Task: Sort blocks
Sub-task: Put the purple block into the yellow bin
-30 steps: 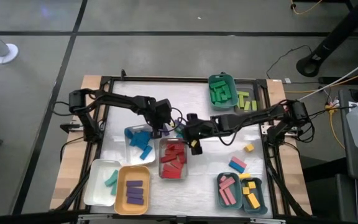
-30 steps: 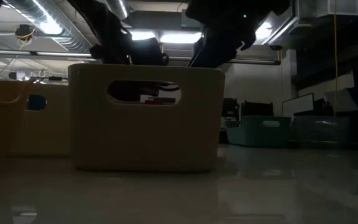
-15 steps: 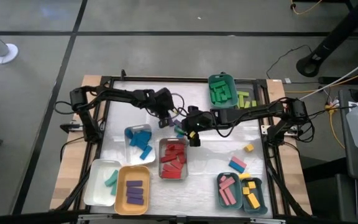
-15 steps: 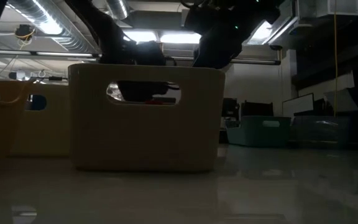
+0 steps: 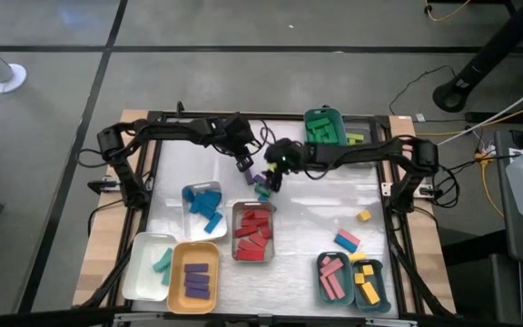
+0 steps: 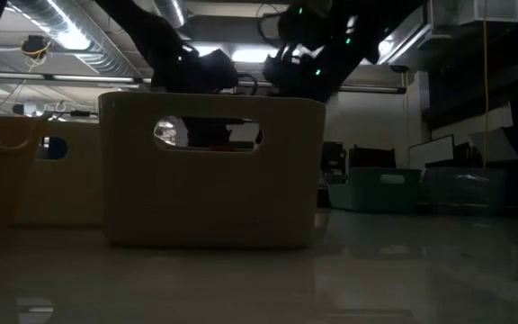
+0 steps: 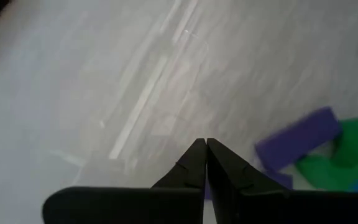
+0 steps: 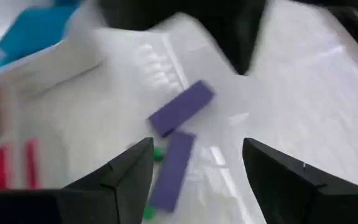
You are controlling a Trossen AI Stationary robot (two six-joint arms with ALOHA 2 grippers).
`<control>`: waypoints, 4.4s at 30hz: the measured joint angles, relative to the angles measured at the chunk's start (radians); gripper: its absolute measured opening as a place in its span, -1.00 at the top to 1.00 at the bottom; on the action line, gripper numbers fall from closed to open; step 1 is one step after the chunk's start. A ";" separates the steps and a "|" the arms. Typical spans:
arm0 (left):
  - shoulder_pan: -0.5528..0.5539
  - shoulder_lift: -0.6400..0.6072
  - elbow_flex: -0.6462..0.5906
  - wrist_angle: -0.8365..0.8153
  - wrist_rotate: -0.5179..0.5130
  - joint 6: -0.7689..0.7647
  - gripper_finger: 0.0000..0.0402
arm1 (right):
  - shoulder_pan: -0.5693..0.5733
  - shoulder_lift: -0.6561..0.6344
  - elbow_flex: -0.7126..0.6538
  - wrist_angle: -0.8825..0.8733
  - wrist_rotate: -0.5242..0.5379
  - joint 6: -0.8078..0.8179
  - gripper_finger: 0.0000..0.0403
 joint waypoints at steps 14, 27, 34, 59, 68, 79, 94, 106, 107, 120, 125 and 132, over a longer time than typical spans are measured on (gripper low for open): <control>-0.092 0.020 -0.003 -0.143 0.013 0.030 0.99 | -0.046 0.068 0.001 0.074 -0.009 0.059 -0.21; -0.155 0.132 -0.003 0.033 -0.115 0.113 0.99 | -0.046 0.068 0.000 0.069 -0.009 0.059 -0.21; -0.098 0.132 0.039 0.138 -0.164 0.076 0.99 | -0.046 0.069 0.001 0.069 0.014 0.064 -0.21; -0.089 -0.052 0.110 -0.347 -0.191 0.080 0.99 | -0.099 0.072 0.000 0.052 -0.258 -0.769 -0.21; -0.168 -0.116 0.110 -0.324 -0.192 -0.003 0.99 | -0.173 0.112 0.001 0.068 -0.352 -0.862 -0.21; -0.290 -0.115 0.110 -0.296 -0.189 -0.064 0.99 | -0.191 0.255 0.068 0.109 -0.360 -0.886 -0.21; -0.350 -0.114 0.109 -0.305 -0.189 -0.079 0.99 | -0.190 0.383 0.313 -0.279 -0.331 -0.883 -0.21; -0.355 -0.113 0.109 -0.305 -0.190 -0.091 0.99 | -0.180 0.380 0.315 -0.302 -0.263 -0.849 -0.04; -0.358 -0.113 0.109 -0.308 -0.190 -0.093 0.99 | -0.177 0.380 0.315 -0.302 -0.261 -0.846 0.02; -0.369 -0.286 0.109 -0.338 -0.221 -0.072 0.99 | -0.169 0.378 0.315 -0.299 -0.232 -0.776 0.53; -0.389 -0.434 0.085 -0.417 -0.345 -0.121 0.99 | -0.169 0.373 0.326 -0.319 -0.228 -0.774 0.43; -0.425 -0.656 -0.038 -0.469 -0.399 -0.263 0.99 | -0.159 0.373 0.481 -0.430 -0.191 -0.754 0.49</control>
